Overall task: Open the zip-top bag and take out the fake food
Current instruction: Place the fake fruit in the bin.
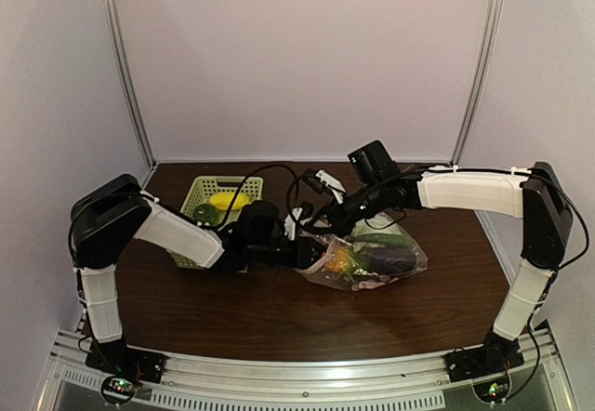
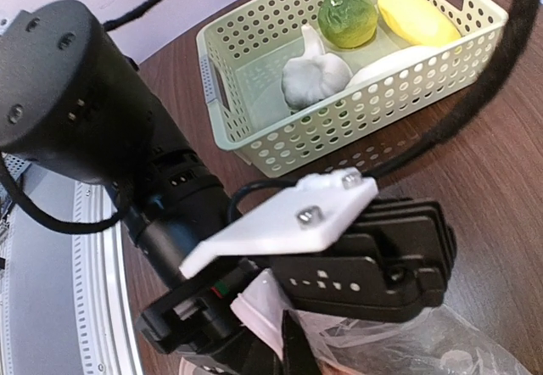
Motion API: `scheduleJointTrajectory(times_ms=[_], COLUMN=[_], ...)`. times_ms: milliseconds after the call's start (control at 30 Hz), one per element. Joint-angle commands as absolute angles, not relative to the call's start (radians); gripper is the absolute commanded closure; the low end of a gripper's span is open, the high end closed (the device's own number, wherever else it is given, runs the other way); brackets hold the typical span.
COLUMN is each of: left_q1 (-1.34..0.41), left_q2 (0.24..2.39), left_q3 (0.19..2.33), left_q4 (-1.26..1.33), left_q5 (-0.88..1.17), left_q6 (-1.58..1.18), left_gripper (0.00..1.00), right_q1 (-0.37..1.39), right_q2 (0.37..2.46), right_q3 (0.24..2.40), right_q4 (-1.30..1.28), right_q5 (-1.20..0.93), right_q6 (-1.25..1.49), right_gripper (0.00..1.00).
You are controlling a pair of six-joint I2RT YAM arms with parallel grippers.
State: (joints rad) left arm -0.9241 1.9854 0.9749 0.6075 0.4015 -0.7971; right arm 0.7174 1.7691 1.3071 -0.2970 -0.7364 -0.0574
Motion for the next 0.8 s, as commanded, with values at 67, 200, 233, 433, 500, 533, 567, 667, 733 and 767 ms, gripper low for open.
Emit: scheduleJointTrajectory(times_ms=[67, 200, 233, 433, 500, 533, 567, 667, 733, 767], left_q1=[-0.928, -0.925, -0.924, -0.908, -0.903, -0.9, -0.896, -0.882, -0.871, -0.867], left_q2=[1.849, 1.802, 1.792, 1.732, 1.704, 1.688, 1.669, 1.613, 1.578, 1.558], left_q3=[0.977, 0.98, 0.981, 0.964, 0.949, 0.939, 0.928, 0.905, 0.908, 0.908], left_q4=[0.468, 0.367, 0.342, 0.251, 0.241, 0.238, 0.241, 0.236, 0.208, 0.193], left_q5=[0.326, 0.285, 0.278, 0.248, 0.237, 0.221, 0.211, 0.193, 0.176, 0.166], left_q6=[-0.7, -0.673, -0.666, -0.648, -0.652, -0.652, -0.652, -0.645, -0.633, -0.627], left_gripper=[0.78, 0.78, 0.78, 0.78, 0.78, 0.78, 0.78, 0.79, 0.79, 0.8], right_q1=[0.681, 0.668, 0.665, 0.637, 0.627, 0.624, 0.62, 0.613, 0.611, 0.611], right_q2=[1.738, 1.73, 1.728, 1.708, 1.7, 1.696, 1.695, 1.694, 1.696, 1.698], right_q3=[1.323, 1.324, 1.323, 1.322, 1.318, 1.316, 1.312, 1.305, 1.305, 1.305], right_q4=[-0.312, -0.312, -0.313, -0.312, -0.309, -0.307, -0.304, -0.299, -0.299, -0.3], right_q5=[-0.682, -0.686, -0.685, -0.692, -0.695, -0.696, -0.698, -0.709, -0.714, -0.717], right_q6=[-0.08, -0.079, -0.079, -0.078, -0.078, -0.078, -0.076, -0.076, -0.074, -0.073], right_gripper=[1.0, 1.0, 1.0, 1.0, 1.0, 1.0, 1.0, 1.0, 1.0, 1.0])
